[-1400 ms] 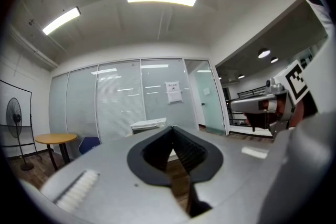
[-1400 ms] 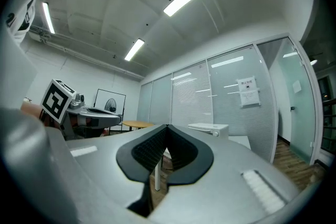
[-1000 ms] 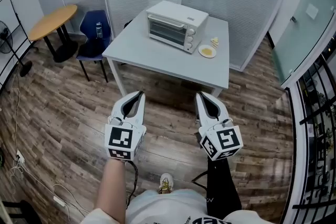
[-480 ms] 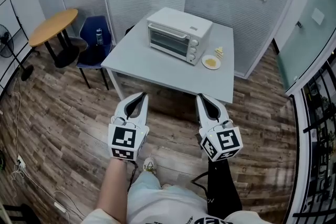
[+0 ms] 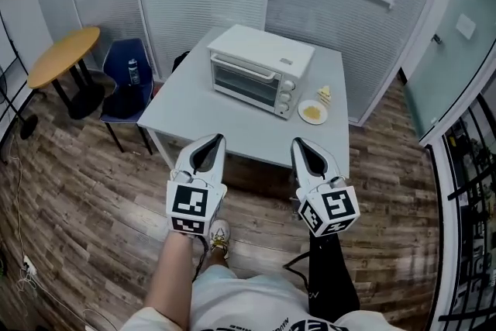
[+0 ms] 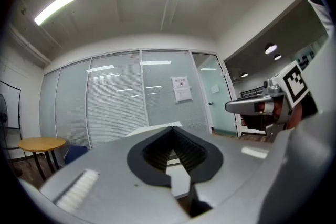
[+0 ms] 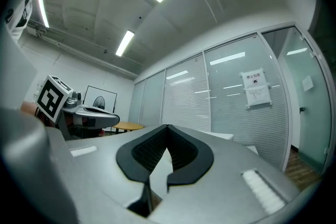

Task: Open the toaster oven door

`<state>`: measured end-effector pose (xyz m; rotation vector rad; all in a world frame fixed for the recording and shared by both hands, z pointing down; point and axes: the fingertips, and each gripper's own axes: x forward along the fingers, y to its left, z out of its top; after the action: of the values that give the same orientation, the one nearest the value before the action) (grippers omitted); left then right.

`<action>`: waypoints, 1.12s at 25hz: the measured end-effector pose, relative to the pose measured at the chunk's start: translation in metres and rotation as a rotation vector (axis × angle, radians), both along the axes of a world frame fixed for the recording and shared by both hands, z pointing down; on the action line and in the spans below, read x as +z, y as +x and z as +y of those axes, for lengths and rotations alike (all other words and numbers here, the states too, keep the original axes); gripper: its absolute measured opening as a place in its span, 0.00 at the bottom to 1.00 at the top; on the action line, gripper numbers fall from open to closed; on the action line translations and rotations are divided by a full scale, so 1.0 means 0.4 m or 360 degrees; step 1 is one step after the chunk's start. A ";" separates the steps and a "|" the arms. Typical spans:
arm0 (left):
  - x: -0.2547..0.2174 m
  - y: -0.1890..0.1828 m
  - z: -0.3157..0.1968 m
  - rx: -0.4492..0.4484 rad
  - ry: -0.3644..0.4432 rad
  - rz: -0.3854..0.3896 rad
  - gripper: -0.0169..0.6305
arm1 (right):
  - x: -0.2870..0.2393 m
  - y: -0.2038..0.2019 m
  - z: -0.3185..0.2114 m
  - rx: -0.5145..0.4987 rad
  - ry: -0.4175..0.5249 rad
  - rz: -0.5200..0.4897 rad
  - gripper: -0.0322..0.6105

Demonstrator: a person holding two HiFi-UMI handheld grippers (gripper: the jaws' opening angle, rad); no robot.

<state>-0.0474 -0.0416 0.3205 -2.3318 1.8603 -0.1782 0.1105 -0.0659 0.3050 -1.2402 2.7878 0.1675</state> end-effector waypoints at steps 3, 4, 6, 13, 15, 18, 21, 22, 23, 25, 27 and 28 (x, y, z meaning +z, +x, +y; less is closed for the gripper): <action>-0.018 -0.037 -0.113 0.0051 0.0011 -0.0008 0.12 | -0.017 -0.051 -0.101 0.0034 0.0009 0.0010 0.05; -0.023 -0.049 -0.154 0.0068 0.0012 -0.0012 0.12 | -0.019 -0.068 -0.136 0.0046 0.0008 0.0015 0.05; -0.033 -0.077 -0.237 0.0097 0.0011 -0.0008 0.12 | -0.024 -0.100 -0.210 0.0073 0.0002 0.0017 0.05; -0.025 -0.165 -0.524 0.0198 -0.0031 0.0008 0.12 | -0.010 -0.181 -0.469 0.0203 -0.0033 0.0037 0.05; -0.018 -0.186 -0.595 0.0222 -0.0043 0.0010 0.12 | 0.003 -0.203 -0.529 0.0232 -0.0051 0.0058 0.05; -0.005 -0.208 -0.688 0.0258 -0.0069 0.0009 0.12 | 0.024 -0.227 -0.613 0.0274 -0.0094 0.0088 0.05; 0.019 -0.216 -0.765 0.0288 -0.0097 -0.0017 0.12 | 0.043 -0.239 -0.693 0.0315 -0.0128 0.0092 0.05; 0.030 -0.216 -0.787 0.0306 -0.0110 -0.0023 0.12 | 0.050 -0.243 -0.717 0.0329 -0.0138 0.0092 0.05; 0.041 -0.214 -0.807 0.0326 -0.0123 -0.0023 0.12 | 0.057 -0.247 -0.738 0.0343 -0.0148 0.0093 0.05; 0.061 -0.211 -0.843 0.0365 -0.0146 -0.0018 0.12 | 0.074 -0.260 -0.775 0.0361 -0.0169 0.0103 0.05; 0.083 -0.208 -0.874 0.0392 -0.0175 -0.0006 0.12 | 0.093 -0.278 -0.799 0.0357 -0.0182 0.0137 0.05; 0.094 -0.206 -0.887 0.0402 -0.0191 0.0002 0.12 | 0.103 -0.285 -0.808 0.0354 -0.0184 0.0158 0.05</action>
<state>-0.1298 -0.3965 0.3580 -2.6201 1.5761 -0.2634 -0.0035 -0.3892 0.3460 -1.6122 2.7697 0.0848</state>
